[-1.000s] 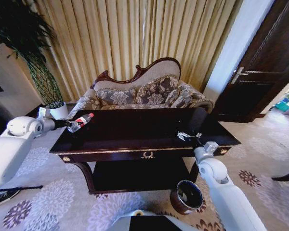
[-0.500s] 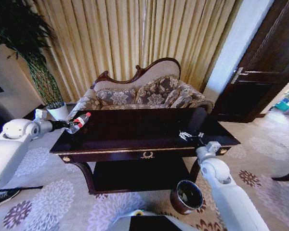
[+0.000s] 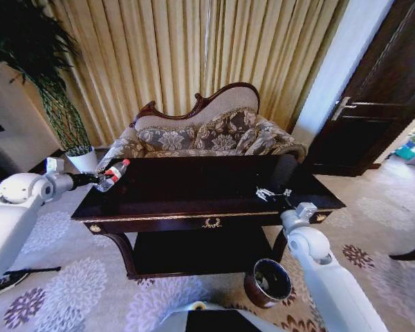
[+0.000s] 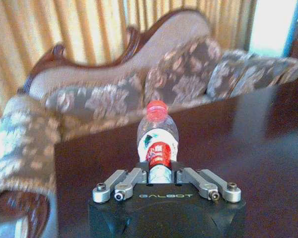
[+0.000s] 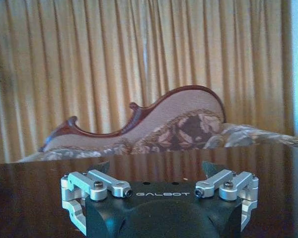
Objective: Move to the front of the table and place the trash on the table into the trash bin.
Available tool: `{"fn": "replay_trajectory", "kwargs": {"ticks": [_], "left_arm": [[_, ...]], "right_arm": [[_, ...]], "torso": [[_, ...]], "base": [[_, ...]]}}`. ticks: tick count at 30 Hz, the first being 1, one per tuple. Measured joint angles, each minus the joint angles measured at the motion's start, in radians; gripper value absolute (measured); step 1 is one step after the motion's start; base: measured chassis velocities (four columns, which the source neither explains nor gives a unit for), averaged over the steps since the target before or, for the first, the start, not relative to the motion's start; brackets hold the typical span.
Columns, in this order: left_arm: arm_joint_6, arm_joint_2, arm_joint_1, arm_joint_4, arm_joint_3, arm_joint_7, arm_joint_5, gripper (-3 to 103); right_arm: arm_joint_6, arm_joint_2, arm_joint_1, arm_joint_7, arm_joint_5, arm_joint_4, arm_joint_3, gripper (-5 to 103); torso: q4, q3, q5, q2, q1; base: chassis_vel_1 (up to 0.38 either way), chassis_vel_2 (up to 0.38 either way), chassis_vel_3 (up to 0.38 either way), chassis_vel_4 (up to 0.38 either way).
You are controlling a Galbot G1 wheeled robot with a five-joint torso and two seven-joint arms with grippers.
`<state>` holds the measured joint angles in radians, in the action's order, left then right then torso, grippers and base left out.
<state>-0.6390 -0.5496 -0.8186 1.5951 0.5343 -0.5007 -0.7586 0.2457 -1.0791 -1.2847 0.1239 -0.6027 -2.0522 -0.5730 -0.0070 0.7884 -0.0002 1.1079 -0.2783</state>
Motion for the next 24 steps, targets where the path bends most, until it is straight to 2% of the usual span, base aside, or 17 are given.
{"fn": "replay_trajectory", "kwargs": {"ticks": [5, 6, 8, 9, 11, 12, 14, 15, 17, 20, 22, 24], "left_arm": [[0.034, -0.021, -0.014, 0.082, 0.037, 0.026, -0.019, 22], [0.048, -0.023, -0.016, 0.094, 0.039, 0.038, -0.025, 22], [0.127, -0.028, -0.026, 0.136, 0.039, 0.092, -0.037, 22], [0.127, -0.028, -0.026, 0.136, 0.039, 0.092, -0.037, 22], [0.208, -0.034, -0.042, 0.204, 0.037, 0.176, -0.054, 22], [0.208, -0.034, -0.042, 0.204, 0.037, 0.176, -0.054, 22], [0.276, -0.049, -0.057, 0.283, 0.028, 0.302, -0.076, 22], [0.276, -0.049, -0.057, 0.283, 0.028, 0.302, -0.076, 22], [0.318, -0.064, -0.067, 0.355, 0.023, 0.383, -0.082, 22], [0.338, -0.071, -0.076, 0.392, 0.022, 0.412, -0.082, 22], [0.366, -0.078, -0.098, 0.456, 0.019, 0.464, -0.075, 22], [0.380, -0.080, -0.106, 0.479, 0.016, 0.477, -0.068, 22]], "right_arm": [[0.004, 0.012, -0.009, 0.001, -0.012, -0.048, 0.020, 100], [0.006, 0.016, -0.013, 0.001, -0.019, -0.061, 0.022, 100], [0.026, 0.026, -0.023, 0.005, -0.068, -0.111, 0.024, 100], [0.026, 0.026, -0.023, 0.005, -0.068, -0.111, 0.024, 100], [0.041, 0.039, -0.026, 0.018, -0.135, -0.164, 0.027, 100], [0.041, 0.039, -0.026, 0.018, -0.135, -0.164, 0.027, 100], [0.051, 0.044, -0.027, 0.029, -0.194, -0.221, 0.027, 100], [0.051, 0.044, -0.027, 0.029, -0.194, -0.221, 0.027, 100], [0.066, 0.051, -0.025, 0.051, -0.270, -0.285, 0.025, 100], [0.075, 0.059, -0.022, 0.064, -0.325, -0.320, 0.024, 100], [0.083, 0.072, -0.015, 0.070, -0.384, -0.348, 0.021, 100], [0.088, 0.076, -0.011, 0.071, -0.403, -0.354, 0.021, 100]], "torso": [[0.0000, 0.000, 0.0002, 0.000, 0.000], [-0.0003, 0.000, 0.0003, 0.000, 0.000], [-0.0004, 0.000, 0.0001, 0.000, 0.000], [-0.0004, 0.000, 0.0001, 0.000, 0.000], [0.0000, 0.000, 0.0001, 0.000, 0.000], [0.0000, 0.000, 0.0001, 0.000, 0.000], [-0.0002, 0.000, 0.0003, 0.000, 0.000], [-0.0002, 0.000, 0.0003, 0.000, 0.000], [-0.0003, 0.000, 0.0003, 0.000, 0.000], [-0.0004, 0.000, 0.0002, 0.000, 0.000], [0.0000, 0.000, 0.0002, 0.000, 0.000], [0.0000, 0.000, 0.0002, 0.000, 0.000]], "base": [[0.000, 0.000, 0.000, 0.000], [0.000, 0.000, 0.000, 0.000], [0.000, 0.000, 0.000, 0.000], [0.000, 0.000, 0.000, 0.000], [0.000, 0.000, 0.000, 0.000], [0.000, 0.000, 0.000, 0.000], [0.000, 0.000, 0.000, 0.000], [0.000, 0.000, 0.000, 0.000], [0.000, 0.000, 0.000, 0.000], [0.000, 0.000, 0.000, 0.000], [0.000, 0.000, 0.000, 0.000], [0.000, 0.000, 0.000, 0.000]]}}
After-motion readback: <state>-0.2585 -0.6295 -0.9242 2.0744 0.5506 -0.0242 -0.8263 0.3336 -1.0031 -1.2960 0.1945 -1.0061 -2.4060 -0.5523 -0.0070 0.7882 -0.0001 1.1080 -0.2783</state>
